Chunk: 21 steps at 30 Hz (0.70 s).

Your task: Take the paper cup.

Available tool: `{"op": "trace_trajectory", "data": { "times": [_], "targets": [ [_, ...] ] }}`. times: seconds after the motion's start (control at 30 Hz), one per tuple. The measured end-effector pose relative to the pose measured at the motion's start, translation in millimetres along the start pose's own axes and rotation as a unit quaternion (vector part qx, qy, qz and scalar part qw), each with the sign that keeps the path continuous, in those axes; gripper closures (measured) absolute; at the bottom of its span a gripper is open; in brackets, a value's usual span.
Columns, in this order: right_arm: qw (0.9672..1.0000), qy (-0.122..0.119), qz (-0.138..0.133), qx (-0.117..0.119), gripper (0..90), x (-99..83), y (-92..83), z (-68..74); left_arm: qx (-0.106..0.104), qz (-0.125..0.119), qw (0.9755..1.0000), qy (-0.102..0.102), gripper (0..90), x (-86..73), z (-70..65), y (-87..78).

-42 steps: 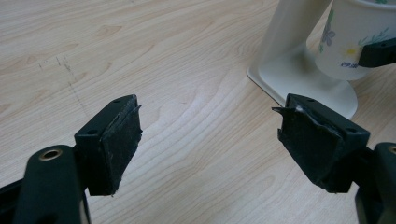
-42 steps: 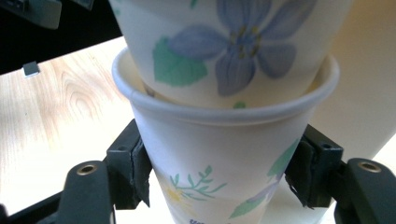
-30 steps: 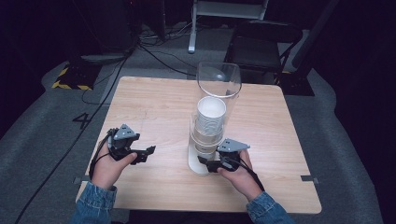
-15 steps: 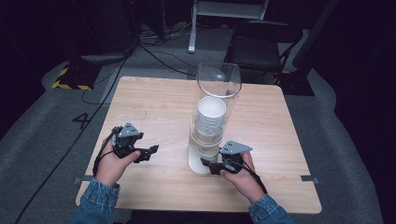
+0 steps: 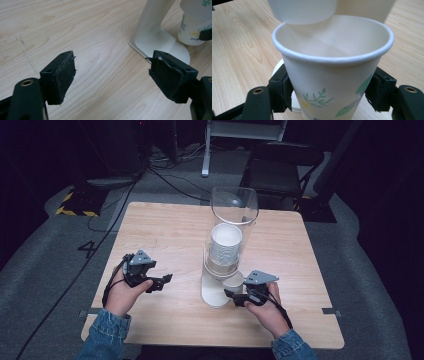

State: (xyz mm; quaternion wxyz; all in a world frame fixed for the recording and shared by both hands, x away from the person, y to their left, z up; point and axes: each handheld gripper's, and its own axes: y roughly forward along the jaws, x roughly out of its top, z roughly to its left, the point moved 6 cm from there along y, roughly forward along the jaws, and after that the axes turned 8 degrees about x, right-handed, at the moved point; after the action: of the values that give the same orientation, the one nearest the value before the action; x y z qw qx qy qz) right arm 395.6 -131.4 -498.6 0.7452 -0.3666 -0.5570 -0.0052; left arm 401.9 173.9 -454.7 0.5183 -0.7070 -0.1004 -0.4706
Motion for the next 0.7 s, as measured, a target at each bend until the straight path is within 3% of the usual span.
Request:
{"op": "trace_trajectory", "data": {
  "times": [0.17, 0.5, 0.7],
  "targets": [
    [0.999, -0.014, 0.014, -0.039, 32.7, -3.9, -9.9, -12.2, -0.002, 0.001, 1.0, 0.0, 20.8, 1.1, -1.0, 2.5],
    [0.9976, 0.011, -0.007, -0.068, 32.5, -2.3, -28.6, -31.7, -0.002, 0.004, 1.0, -0.002, 20.8, 0.8, -1.1, 4.5],
    [0.995, 0.03, -0.031, -0.089, 32.4, 3.3, -46.9, -47.9, -0.001, 0.007, 1.0, 0.001, 20.7, -0.2, -1.2, 4.7]
  ]
}}
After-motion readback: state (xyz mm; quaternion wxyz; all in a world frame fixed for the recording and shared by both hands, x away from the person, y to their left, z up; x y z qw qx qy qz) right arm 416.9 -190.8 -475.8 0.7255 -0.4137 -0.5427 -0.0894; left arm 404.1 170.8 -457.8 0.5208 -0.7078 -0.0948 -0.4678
